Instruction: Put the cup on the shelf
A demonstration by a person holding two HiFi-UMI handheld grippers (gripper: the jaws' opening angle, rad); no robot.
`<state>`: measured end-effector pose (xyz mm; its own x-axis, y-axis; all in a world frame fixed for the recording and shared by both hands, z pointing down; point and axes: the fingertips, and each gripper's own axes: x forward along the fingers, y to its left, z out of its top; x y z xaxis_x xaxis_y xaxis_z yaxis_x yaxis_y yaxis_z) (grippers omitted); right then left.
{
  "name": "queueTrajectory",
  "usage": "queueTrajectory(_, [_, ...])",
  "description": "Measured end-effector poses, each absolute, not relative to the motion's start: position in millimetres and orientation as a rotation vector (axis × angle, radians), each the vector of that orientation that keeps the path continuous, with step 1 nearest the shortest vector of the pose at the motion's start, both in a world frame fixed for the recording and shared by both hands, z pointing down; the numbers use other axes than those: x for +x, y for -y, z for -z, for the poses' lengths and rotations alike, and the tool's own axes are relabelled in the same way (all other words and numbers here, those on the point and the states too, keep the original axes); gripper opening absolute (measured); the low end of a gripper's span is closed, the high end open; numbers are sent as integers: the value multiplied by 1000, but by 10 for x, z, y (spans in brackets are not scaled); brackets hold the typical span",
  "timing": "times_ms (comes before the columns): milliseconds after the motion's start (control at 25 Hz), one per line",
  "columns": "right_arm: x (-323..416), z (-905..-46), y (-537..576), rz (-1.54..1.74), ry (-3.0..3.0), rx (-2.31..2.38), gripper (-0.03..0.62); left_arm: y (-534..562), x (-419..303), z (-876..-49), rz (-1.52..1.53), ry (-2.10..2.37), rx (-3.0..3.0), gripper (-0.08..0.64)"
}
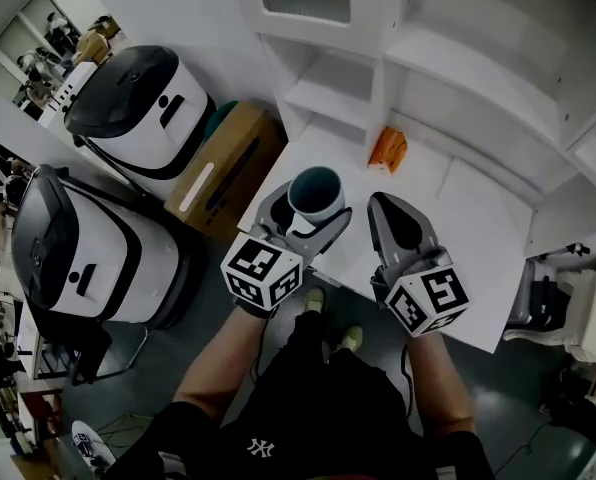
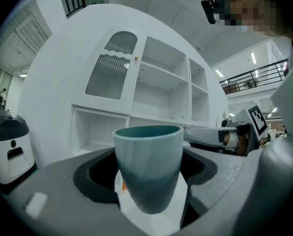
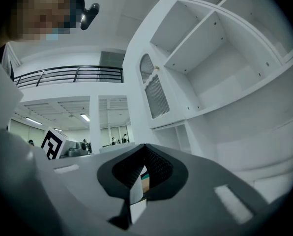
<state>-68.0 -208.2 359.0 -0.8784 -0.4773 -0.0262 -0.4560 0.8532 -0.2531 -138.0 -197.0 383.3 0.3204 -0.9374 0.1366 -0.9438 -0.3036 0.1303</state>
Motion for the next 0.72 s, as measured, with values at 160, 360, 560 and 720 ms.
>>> queueTrajectory(160, [-835,-3632,2339,362,-2938,-809,9,2290,-1566,-3881,-50,1676,2436,374])
queueTrajectory(360, [-1108,-3712,2718,367,-2920,-896,9,2738,-1802,-3959,-82,1606,2509,374])
queueTrajectory(560, [-1368,-3844,3061,383,-2901,-959,9,3171,-2004,-4080,-107,1545,2553,374])
queueTrajectory(720, [-1470,-3932,3263,397,-2875,-1023,9,3432,-2085,-4170,-102,1498,2575,374])
